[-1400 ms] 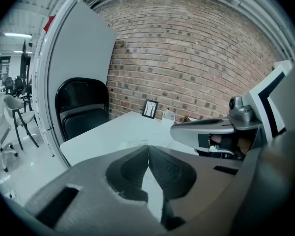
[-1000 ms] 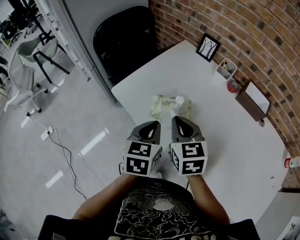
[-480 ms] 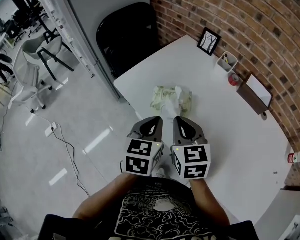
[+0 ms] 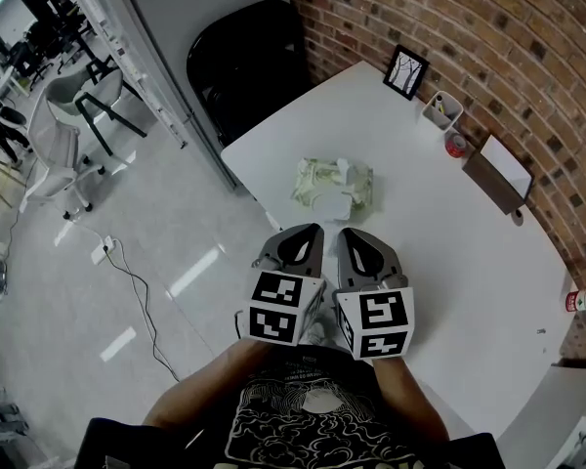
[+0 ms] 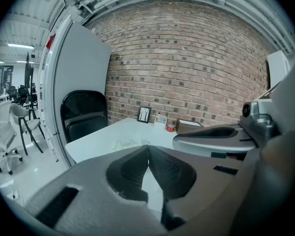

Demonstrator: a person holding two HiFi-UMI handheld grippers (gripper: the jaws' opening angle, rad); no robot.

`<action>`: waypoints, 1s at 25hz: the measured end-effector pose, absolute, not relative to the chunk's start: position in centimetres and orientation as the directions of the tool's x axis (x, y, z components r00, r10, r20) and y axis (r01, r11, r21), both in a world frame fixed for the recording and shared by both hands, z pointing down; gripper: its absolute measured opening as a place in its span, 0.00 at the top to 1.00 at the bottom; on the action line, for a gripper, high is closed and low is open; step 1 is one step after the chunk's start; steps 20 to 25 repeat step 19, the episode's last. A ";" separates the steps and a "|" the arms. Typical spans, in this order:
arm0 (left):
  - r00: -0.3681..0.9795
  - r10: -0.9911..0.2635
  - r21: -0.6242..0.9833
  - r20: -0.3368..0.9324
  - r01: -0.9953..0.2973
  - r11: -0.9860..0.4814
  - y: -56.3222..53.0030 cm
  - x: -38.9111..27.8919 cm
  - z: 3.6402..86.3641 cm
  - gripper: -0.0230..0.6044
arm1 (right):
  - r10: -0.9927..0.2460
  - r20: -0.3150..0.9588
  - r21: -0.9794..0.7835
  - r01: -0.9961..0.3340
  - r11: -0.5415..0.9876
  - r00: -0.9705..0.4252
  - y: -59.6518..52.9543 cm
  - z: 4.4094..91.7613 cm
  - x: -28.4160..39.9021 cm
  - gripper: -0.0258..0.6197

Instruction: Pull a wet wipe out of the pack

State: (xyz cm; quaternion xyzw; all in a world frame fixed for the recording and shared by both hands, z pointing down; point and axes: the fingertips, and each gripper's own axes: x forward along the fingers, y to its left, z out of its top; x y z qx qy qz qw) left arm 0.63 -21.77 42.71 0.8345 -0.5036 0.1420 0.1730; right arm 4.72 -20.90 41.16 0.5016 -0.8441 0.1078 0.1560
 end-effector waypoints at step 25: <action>0.457 -0.787 0.142 0.415 -0.887 -0.440 -21.6 1.5 42.8 0.94 | -0.816 0.368 -0.031 -0.883 0.469 -0.446 -20.8 40.9 5.3 0.94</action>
